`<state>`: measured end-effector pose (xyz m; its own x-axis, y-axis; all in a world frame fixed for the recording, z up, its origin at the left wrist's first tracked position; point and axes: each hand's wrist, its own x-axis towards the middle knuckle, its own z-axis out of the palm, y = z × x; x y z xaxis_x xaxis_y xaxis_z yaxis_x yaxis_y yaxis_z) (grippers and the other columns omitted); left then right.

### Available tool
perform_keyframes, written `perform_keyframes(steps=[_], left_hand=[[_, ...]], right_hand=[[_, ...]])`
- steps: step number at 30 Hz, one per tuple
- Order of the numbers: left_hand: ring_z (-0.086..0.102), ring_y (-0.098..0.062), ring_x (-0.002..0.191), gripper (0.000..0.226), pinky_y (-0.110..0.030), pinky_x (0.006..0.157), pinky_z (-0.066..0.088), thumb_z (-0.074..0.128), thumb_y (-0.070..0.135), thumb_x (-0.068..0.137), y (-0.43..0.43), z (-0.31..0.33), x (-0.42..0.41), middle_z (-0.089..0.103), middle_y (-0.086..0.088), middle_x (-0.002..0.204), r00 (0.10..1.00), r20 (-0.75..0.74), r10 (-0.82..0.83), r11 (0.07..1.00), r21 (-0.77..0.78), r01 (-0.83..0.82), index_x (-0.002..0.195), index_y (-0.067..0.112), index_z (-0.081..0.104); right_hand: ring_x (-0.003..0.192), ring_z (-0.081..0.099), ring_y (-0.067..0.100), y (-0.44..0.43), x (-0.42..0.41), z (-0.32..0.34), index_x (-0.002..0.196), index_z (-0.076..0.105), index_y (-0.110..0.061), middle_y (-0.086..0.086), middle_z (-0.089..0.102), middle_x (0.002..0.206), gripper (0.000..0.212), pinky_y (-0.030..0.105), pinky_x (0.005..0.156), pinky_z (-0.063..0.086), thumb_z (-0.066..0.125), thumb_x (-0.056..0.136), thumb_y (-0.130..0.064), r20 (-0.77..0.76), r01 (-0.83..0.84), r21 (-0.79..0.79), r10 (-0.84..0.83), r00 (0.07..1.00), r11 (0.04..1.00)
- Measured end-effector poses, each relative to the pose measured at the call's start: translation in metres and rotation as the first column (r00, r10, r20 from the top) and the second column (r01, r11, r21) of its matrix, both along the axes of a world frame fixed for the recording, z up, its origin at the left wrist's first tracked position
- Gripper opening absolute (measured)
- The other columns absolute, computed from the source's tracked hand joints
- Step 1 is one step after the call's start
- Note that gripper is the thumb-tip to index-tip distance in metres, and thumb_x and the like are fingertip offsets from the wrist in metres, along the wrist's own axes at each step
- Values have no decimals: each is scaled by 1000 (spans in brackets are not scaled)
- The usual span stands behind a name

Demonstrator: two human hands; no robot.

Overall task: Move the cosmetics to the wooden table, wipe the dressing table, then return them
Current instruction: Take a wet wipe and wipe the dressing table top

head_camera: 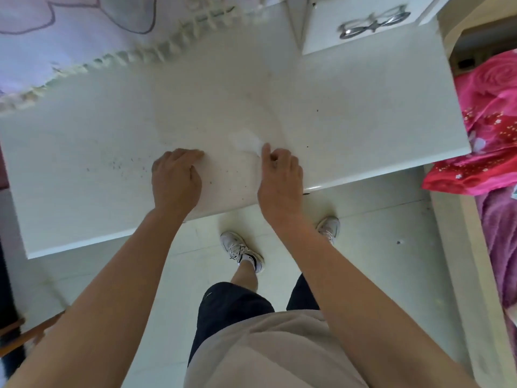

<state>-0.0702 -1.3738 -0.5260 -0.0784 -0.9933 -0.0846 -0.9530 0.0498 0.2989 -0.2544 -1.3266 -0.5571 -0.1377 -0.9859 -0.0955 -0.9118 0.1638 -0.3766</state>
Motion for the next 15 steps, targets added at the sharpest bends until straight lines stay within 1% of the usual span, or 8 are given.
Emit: perform_keyframes(steps=[2, 3, 5, 6, 9, 11, 13, 15], left_hand=[[58, -35, 108, 47, -45, 97, 42, 40, 4, 76, -8, -1, 25, 67, -9, 119, 1000, -13, -10, 999, -33, 10, 110, 9, 71], [56, -34, 111, 46, -44, 96, 41, 41, 2, 76, -11, -3, 38, 65, -8, 123, 1000, -13, -1, 999, -50, 0, 111, 10, 70], [53, -34, 116, 46, -45, 95, 41, 42, 0, 76, -14, -7, 59, 61, -8, 129, 1000, -18, 15, 998, -64, -16, 113, 9, 68], [52, -35, 118, 46, -46, 95, 41, 42, 1, 76, -13, -9, 68, 60, -9, 130, 1000, -18, 7, 998, -61, -8, 113, 8, 67], [54, -36, 117, 47, -47, 94, 41, 39, 6, 76, -11, -18, 83, 62, -10, 129, 999, -9, -52, 997, -63, 52, 114, 7, 67], [56, -35, 112, 46, -45, 91, 42, 38, 10, 78, -10, -25, 88, 64, -9, 127, 997, 2, -79, 993, -91, 79, 113, 8, 68], [57, -34, 105, 42, -42, 87, 42, 40, 11, 79, -11, -33, 92, 65, -7, 122, 995, 15, -103, 984, -145, 104, 110, 9, 68], [57, -33, 100, 34, -40, 83, 39, 47, 8, 81, -15, -41, 96, 67, -5, 116, 992, 13, -124, 970, -208, 124, 106, 9, 69]], right_hand=[[100, 50, 33, -10, 43, 3, 138, 51, -7, 15, 52, 118, 59, 38, 85, 43, 46, 81, 6, 127, -99, -19, 100, 987, 995], [101, 51, 33, -15, 52, 6, 135, 55, -7, 16, 53, 117, 56, 38, 86, 44, 47, 81, 8, 233, -95, -37, 101, 967, 995], [102, 54, 33, -25, 51, 15, 132, 60, -7, 18, 54, 115, 51, 35, 88, 46, 47, 85, 9, 412, 12, -140, 47, 910, 990], [102, 55, 31, -32, 42, 21, 130, 62, -7, 18, 54, 114, 49, 33, 88, 47, 46, 87, 8, 435, 104, -210, -2, 900, 972], [101, 56, 27, -61, -9, 28, 127, 64, -4, 19, 52, 110, 43, 21, 93, 44, 41, 91, 3, 380, 405, -380, -259, 888, 832], [106, 55, 24, -80, -49, 27, 129, 60, -3, 16, 49, 114, 45, 7, 95, 34, 35, 92, 1, 321, 576, -391, -481, 816, 718], [120, 50, 22, -86, -82, 19, 138, 53, -10, 14, 46, 128, 50, 3, 94, 27, 32, 93, -1, 199, 698, -262, -670, 715, 667], [127, 44, 26, -85, -92, 8, 143, 45, -15, 13, 41, 139, 53, 17, 98, 31, 35, 93, -2, 61, 756, -76, -754, 654, 650]])
